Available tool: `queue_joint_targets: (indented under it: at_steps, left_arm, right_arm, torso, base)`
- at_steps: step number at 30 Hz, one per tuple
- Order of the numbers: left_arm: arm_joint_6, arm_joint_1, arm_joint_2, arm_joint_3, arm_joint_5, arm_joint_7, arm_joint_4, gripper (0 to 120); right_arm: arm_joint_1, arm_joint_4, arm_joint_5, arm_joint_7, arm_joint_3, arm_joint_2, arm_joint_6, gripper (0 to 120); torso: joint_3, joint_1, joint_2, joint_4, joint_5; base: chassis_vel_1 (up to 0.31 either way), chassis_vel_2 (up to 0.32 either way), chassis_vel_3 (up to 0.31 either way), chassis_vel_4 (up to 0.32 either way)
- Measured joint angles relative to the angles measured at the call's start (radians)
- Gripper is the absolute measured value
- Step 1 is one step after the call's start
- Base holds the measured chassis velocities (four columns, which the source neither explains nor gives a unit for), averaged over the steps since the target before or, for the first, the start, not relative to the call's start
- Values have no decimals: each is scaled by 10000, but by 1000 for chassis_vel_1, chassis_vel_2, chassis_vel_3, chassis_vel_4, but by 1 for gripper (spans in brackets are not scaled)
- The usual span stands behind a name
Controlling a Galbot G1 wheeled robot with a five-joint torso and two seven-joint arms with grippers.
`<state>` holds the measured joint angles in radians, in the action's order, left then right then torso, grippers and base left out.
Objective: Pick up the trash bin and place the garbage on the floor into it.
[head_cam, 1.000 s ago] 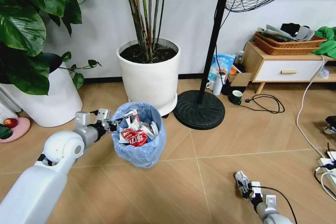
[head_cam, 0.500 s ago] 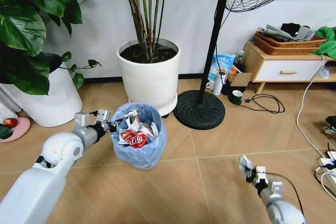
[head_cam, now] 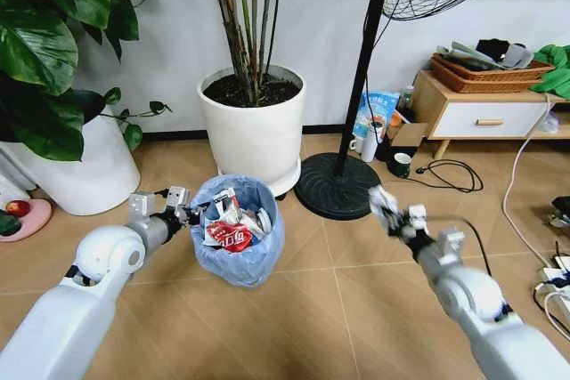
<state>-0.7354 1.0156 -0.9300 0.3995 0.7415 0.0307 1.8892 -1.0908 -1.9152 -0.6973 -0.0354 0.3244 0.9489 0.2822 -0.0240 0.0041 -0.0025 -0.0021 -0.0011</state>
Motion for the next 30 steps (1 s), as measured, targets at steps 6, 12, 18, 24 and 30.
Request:
queue_joint_targets:
  at_steps: [6, 12, 18, 24, 30]
  left_arm:
    - [0, -106, -12, -128, -6, -1, -112, 0]
    - [0, -253, -22, -229, -14, 0, -186, 0]
    - [0, -391, -17, -368, -12, -8, -213, 0]
    - [0, -460, 0, -427, -11, -12, -246, 0]
    - [0, -523, 19, -439, 6, -14, -260, 0]
  right_arm:
    - [1747, -299, -1237, 18, -1409, -130, 641, 0]
    - [3049, -223, -1672, 259, -2521, -50, 805, 0]
    - [4502, 23, -2049, 483, -4062, 248, 882, 0]
    - [5334, 127, -2278, 454, -5589, 535, 930, 0]
    - [5550, 199, -2269, 267, -6221, 650, 1143, 3]
  torso:
    - [0, 0, 0, 0, 1]
    - [0, 0, 0, -1, 1]
    - [0, -1, -1, -1, 2]
    - [1, -1, -1, 0, -1]
    - [1, -1, -1, -1, 2]
  base:
    - [0, 0, 0, 0]
    - [0, 0, 0, 0]
    - [0, 0, 0, 0]
    - [0, 0, 0, 0]
    - [0, 0, 0, 0]
